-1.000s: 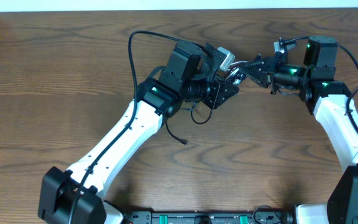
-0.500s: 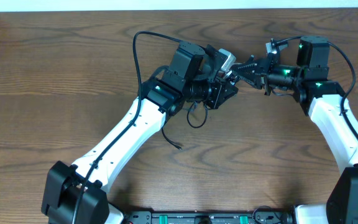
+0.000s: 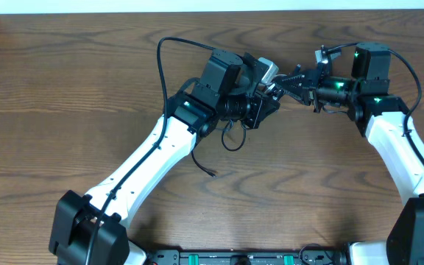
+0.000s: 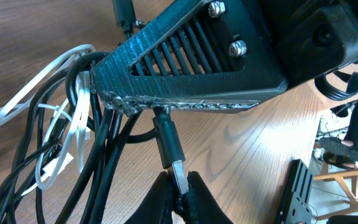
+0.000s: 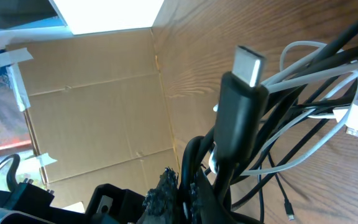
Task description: Untangle cables
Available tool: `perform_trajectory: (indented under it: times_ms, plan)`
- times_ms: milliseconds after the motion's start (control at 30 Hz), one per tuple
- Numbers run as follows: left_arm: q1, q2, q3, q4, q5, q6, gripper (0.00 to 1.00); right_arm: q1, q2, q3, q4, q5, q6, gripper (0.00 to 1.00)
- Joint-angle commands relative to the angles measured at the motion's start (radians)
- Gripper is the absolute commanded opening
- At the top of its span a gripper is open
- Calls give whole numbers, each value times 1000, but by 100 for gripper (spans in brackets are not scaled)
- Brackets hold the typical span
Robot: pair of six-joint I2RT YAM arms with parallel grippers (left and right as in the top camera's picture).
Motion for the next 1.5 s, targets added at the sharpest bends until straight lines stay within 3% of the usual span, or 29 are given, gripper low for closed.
perform_trajectory:
  times_ms: [0,1033,1133,1467]
  plan:
    - [-2,7,16,4,2,9,8,24,-16,2,-7,-32,-43,1]
    - [-2,7,16,-11,2,5,8,49,-16,2,-43,132,-80,1]
    - [-2,7,16,-11,2,5,29,37,-16,2,-43,132,-80,1]
    - [-2,7,16,-9,2,5,31,31,-16,2,-43,116,-80,1]
